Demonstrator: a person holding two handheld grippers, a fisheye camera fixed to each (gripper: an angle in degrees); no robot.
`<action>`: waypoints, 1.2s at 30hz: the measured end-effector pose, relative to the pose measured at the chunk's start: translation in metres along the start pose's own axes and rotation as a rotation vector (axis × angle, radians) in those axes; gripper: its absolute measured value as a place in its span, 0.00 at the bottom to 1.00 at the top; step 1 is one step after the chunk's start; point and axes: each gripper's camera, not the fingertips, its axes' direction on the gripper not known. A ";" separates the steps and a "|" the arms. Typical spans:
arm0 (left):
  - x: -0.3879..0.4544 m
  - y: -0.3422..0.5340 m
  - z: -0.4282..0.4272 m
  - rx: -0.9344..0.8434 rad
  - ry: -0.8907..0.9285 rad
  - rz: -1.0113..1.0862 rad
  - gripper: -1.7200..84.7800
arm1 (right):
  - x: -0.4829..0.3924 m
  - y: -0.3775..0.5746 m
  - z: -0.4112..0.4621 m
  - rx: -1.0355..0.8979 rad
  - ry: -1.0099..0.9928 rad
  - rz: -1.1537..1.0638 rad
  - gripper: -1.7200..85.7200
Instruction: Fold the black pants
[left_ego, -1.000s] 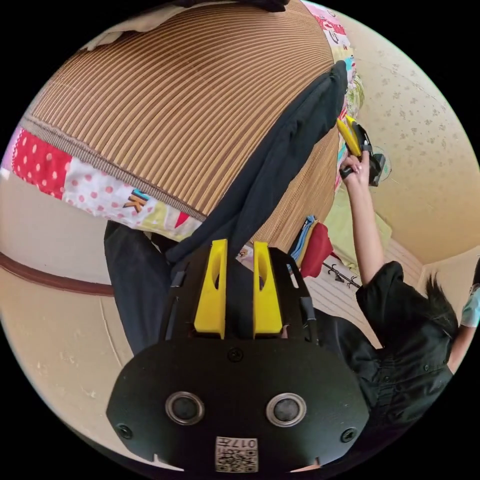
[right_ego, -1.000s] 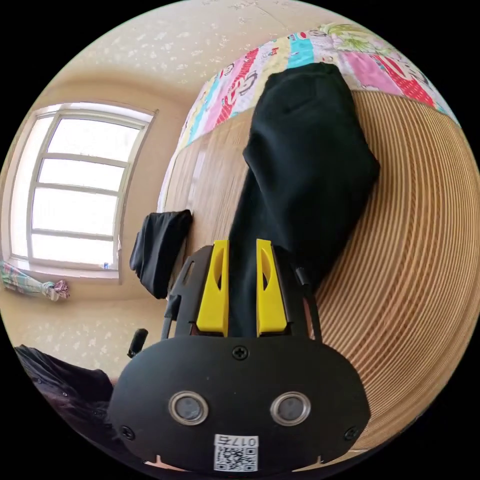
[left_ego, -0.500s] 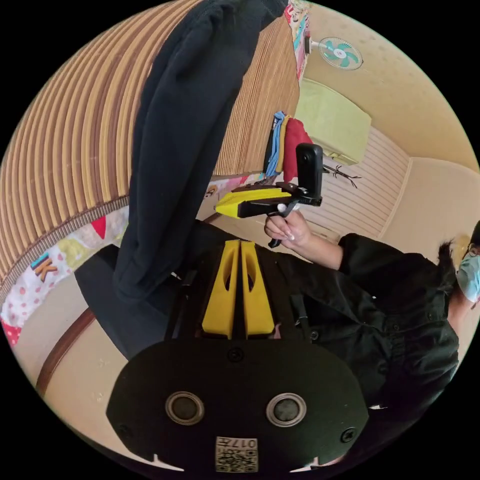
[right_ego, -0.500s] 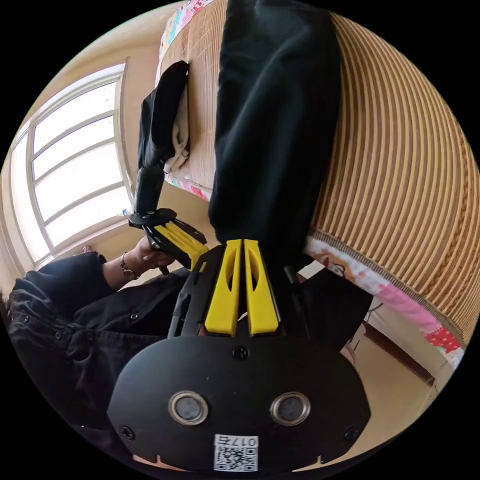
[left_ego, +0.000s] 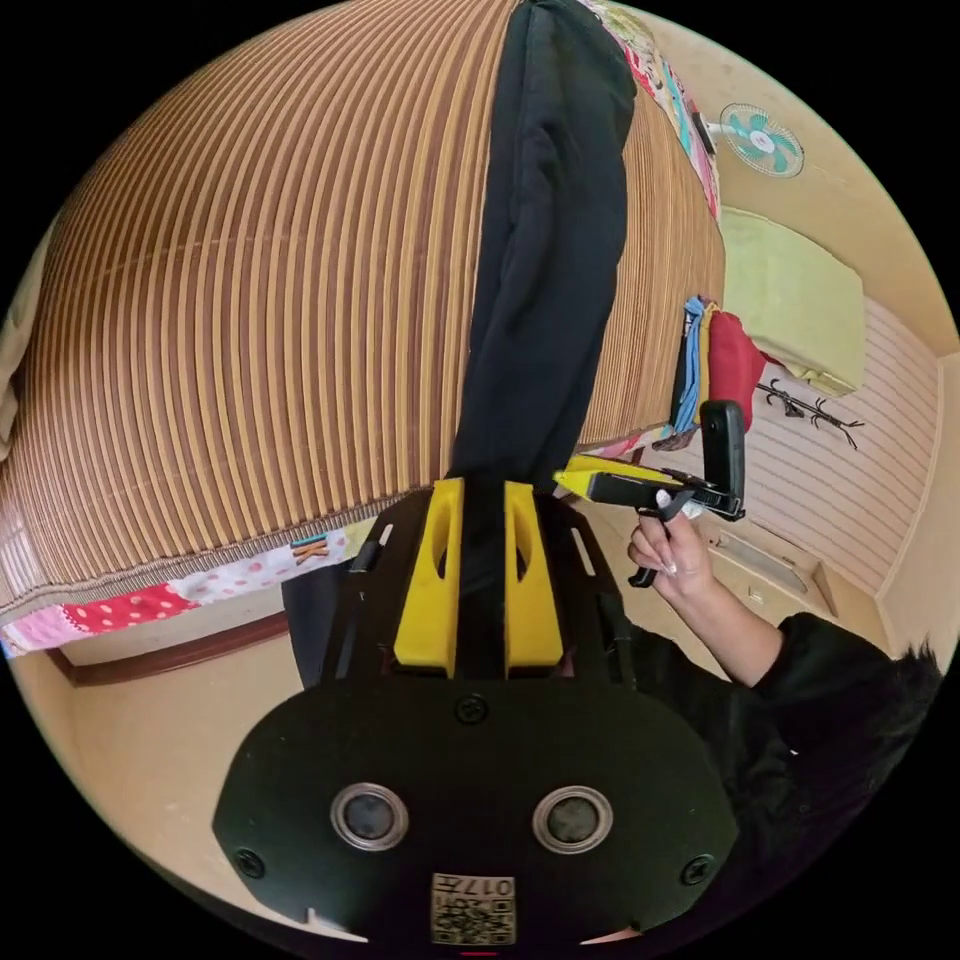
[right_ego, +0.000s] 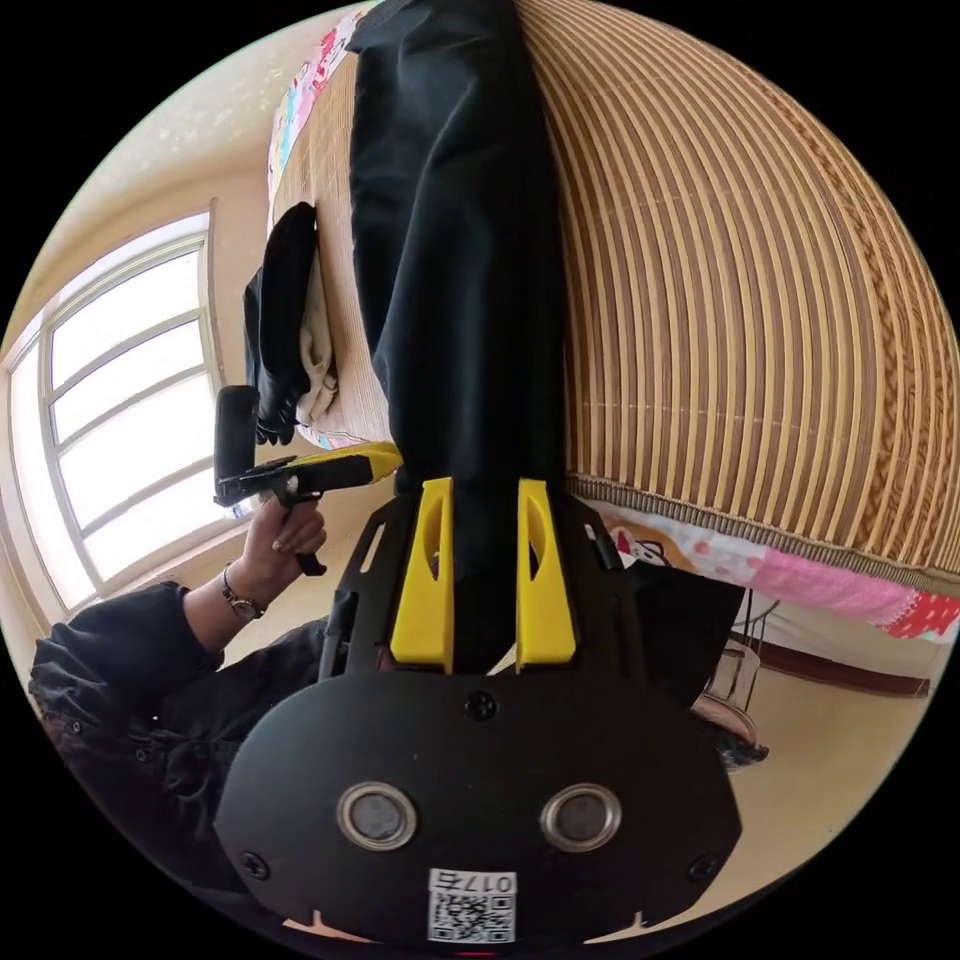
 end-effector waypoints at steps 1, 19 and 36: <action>0.001 0.004 0.001 0.018 0.014 -0.018 0.11 | -0.004 -0.002 -0.001 -0.002 0.014 -0.007 0.12; 0.020 0.053 0.030 0.047 0.278 0.054 0.05 | -0.047 0.017 -0.038 -0.021 0.088 -0.075 0.06; 0.003 -0.105 -0.017 0.244 0.287 0.034 0.17 | 0.041 -0.158 -0.142 0.167 -0.451 -0.022 0.17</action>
